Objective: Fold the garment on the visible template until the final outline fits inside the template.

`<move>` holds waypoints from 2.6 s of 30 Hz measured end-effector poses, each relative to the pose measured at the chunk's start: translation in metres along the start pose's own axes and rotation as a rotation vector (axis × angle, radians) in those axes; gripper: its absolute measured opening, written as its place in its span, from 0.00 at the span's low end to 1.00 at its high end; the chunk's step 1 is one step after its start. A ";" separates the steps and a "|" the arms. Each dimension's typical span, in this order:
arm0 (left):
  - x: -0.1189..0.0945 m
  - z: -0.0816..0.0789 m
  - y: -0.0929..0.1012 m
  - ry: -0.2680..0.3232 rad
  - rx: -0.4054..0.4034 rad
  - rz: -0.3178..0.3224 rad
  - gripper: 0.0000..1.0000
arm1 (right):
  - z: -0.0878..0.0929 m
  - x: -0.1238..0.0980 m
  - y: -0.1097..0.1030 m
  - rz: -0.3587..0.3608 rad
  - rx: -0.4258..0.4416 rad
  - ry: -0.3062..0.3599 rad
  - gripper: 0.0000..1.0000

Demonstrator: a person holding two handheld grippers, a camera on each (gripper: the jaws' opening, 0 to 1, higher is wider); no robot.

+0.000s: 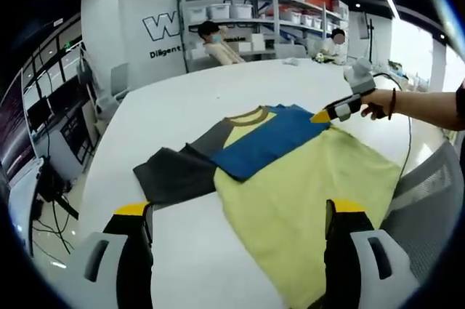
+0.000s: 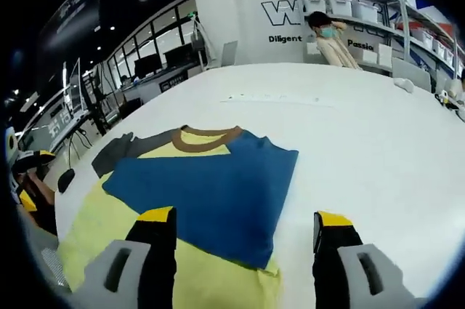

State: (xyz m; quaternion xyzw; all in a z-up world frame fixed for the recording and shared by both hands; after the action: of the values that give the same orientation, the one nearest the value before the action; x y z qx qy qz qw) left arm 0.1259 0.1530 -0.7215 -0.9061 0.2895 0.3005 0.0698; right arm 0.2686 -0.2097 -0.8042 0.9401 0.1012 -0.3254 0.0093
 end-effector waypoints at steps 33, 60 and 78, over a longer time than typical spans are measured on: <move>-0.001 0.001 0.000 -0.011 0.015 -0.012 0.99 | 0.019 0.002 0.022 0.089 -0.189 -0.028 0.00; 0.003 0.005 -0.002 -0.046 -0.005 -0.015 0.98 | 0.017 -0.003 0.069 0.152 -0.110 -0.050 0.00; 0.010 0.004 -0.012 -0.056 -0.028 -0.042 0.96 | -0.001 -0.034 0.041 0.051 0.097 0.086 0.90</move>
State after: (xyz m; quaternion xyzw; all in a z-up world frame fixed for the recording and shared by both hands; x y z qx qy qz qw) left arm 0.1375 0.1595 -0.7317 -0.9041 0.2641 0.3282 0.0717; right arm 0.2512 -0.2563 -0.7841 0.9549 0.0615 -0.2888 -0.0323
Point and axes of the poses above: the point that each gripper's makers call its tool centre point, and the gripper's own axes: x roughly forward along the fingers, y roughly to its right, z roughly out of its underside, the point moved 7 cm from there along -x, roughly backward along the fingers, and after that the axes turned 11 degrees about z, right-handed, at the moved point
